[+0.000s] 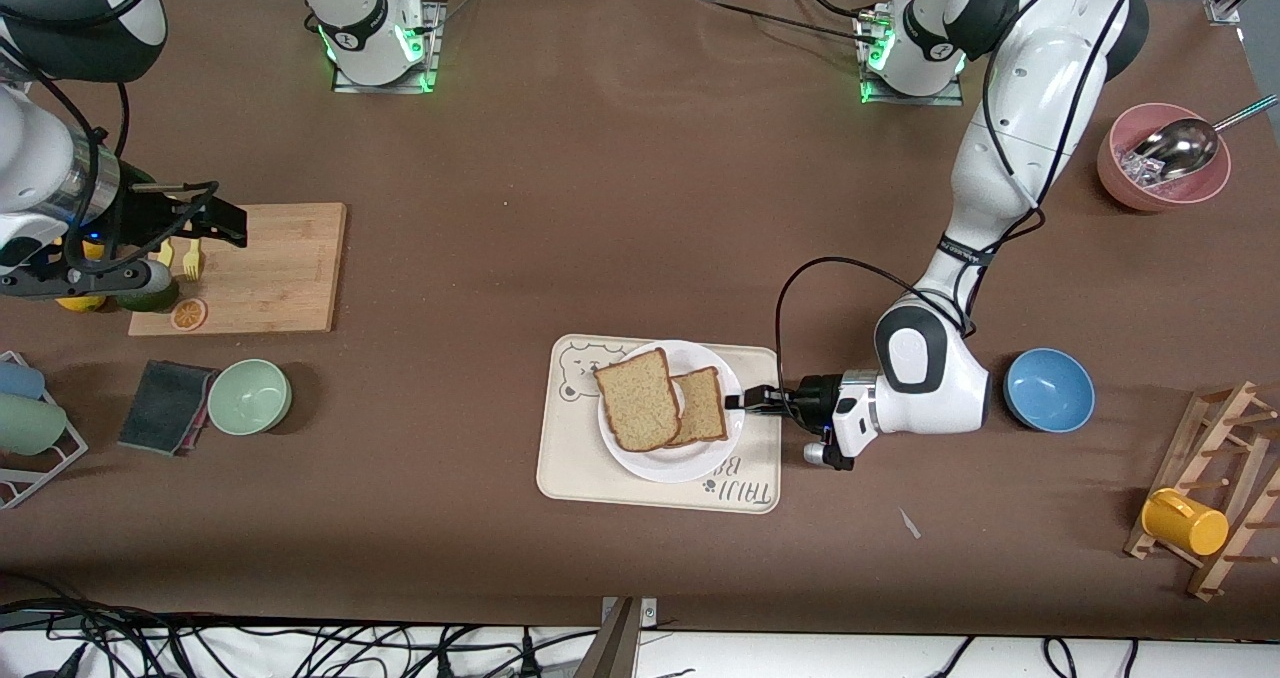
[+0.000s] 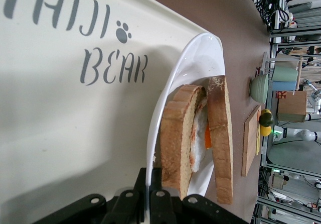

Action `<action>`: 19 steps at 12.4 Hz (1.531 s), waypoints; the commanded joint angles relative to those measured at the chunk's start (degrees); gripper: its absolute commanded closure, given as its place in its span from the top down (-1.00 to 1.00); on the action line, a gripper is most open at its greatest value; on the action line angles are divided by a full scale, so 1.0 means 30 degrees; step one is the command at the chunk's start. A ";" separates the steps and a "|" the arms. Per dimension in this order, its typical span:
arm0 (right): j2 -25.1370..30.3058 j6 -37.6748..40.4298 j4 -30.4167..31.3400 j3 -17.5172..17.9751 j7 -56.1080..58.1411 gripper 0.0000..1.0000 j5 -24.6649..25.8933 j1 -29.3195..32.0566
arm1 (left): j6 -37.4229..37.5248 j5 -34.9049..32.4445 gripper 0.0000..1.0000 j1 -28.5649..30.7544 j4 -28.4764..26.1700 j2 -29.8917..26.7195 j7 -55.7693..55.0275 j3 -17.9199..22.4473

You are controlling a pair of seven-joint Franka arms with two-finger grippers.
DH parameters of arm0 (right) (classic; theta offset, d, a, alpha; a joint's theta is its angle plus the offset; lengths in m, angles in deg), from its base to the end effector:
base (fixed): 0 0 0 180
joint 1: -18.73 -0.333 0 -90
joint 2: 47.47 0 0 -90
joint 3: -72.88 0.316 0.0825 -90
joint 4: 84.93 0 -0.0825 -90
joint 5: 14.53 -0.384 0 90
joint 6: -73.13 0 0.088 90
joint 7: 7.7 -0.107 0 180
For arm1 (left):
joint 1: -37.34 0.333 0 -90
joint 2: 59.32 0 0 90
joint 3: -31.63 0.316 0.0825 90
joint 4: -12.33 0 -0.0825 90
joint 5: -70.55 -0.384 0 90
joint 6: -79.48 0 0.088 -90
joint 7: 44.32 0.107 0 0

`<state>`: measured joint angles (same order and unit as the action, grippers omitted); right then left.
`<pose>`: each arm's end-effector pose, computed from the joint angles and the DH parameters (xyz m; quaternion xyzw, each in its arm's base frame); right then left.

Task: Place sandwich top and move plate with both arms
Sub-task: 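Open the left gripper and release the plate on the tray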

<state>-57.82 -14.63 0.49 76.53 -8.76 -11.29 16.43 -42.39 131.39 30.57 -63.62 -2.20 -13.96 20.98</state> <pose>0.5982 0.0529 0.5546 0.9964 0.0433 -0.0681 0.0267 0.6970 -0.2267 0.1421 0.8769 -0.0235 -0.0307 0.4792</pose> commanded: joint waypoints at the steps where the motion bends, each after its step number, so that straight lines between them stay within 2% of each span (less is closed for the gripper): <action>1: 0.0169 -0.0189 0.0208 0.0012 -0.0026 1.00 0.0268 -0.0025 | 0.0108 0.0755 -1.00 -0.0087 0.0707 0.0502 0.0395 -0.0023; 6: 0.0140 -0.0189 0.0208 0.0012 -0.0026 1.00 0.0268 -0.0025 | 0.0108 0.0550 -0.97 -0.0117 0.0561 0.0474 0.0454 0.0035; 7: 0.0140 -0.0218 0.0208 0.0012 -0.0026 1.00 0.0268 -0.0025 | 0.0137 0.0520 -0.09 -0.0088 0.0561 0.0444 0.0454 0.0036; 8: 0.0140 -0.0190 0.0208 0.0012 -0.0026 1.00 0.0268 -0.0025 | 0.0137 0.0491 0.96 0.0000 0.0561 0.0386 0.0628 0.0036; 12: 0.0140 -0.0219 0.0179 0.0012 -0.0026 1.00 0.0268 -0.0025 | 0.0457 0.0375 1.00 0.0263 0.0561 -0.0521 0.0454 0.0240; 19: 0.0140 -0.0219 0.0179 0.0012 -0.0026 1.00 0.0268 -0.0025 | 0.1451 -0.6557 1.00 0.0410 0.0531 -0.2863 -0.2883 0.0212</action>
<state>-58.01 -14.74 0.49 76.53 -8.76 -11.28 16.43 -40.18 117.15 31.78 -61.06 -7.87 -19.84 21.35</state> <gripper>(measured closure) 0.000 0.000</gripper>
